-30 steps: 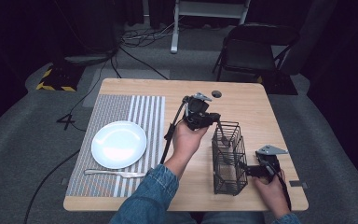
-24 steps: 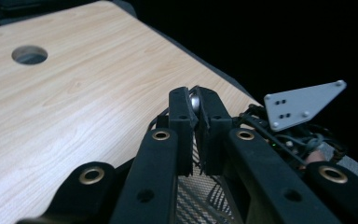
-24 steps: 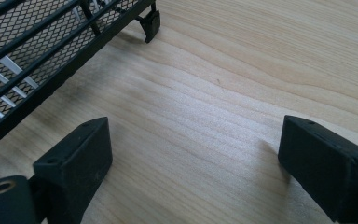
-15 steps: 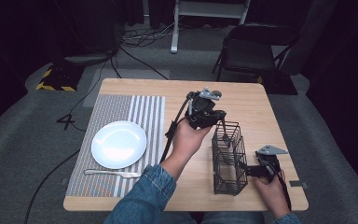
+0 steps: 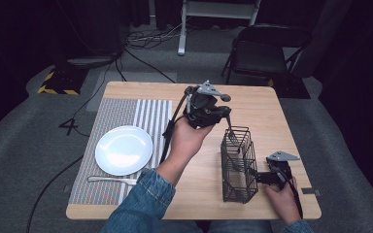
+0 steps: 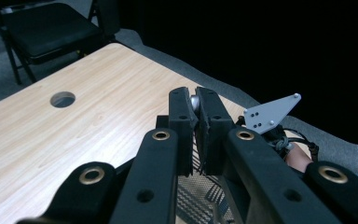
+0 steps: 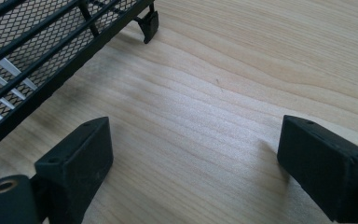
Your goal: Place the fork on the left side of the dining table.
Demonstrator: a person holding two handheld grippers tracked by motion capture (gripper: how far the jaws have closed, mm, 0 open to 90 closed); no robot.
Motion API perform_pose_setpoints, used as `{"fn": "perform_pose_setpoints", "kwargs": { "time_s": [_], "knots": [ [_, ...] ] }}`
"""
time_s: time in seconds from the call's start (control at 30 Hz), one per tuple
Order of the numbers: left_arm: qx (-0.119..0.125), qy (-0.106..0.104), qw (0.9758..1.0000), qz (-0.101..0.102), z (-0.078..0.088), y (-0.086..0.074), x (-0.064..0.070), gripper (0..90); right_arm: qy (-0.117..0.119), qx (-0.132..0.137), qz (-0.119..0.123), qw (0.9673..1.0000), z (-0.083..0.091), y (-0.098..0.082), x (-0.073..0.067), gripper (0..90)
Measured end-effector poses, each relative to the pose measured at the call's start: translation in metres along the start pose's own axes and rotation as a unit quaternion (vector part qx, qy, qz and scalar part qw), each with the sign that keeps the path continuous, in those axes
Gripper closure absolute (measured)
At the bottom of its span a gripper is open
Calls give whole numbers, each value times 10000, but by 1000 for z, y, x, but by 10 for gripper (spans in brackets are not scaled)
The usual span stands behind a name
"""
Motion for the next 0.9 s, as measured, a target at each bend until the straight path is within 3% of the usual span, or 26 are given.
{"fn": "perform_pose_setpoints", "kwargs": {
  "time_s": [0.23, 0.37, 0.67, 0.9],
  "knots": [
    [311, -68, 9994, 137, 33, -8, -4, 859, -1, 2, -8, 10000, 0, 0, 0, 105],
    [387, 95, 9990, 224, 50, -15, -8, 859, -2, 3, -7, 10000, 0, 0, 0, 106],
    [499, 338, 9976, 332, 72, -24, -20, 859, 0, 3, -14, 10000, 0, 0, 0, 106],
    [624, 521, 9955, 494, 91, -37, -40, 859, 1, 3, -13, 10000, 0, 0, 0, 106]
  ]
}}
Point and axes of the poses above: each handheld gripper's, and its own axes: z roughly backward along the jaws, y roughly out of its top, x roughly to its right, the point moved 4 cm from there along -z, roughly forward along the jaws, and after that the axes turned 15 degrees about -x, right-handed, at the moved point
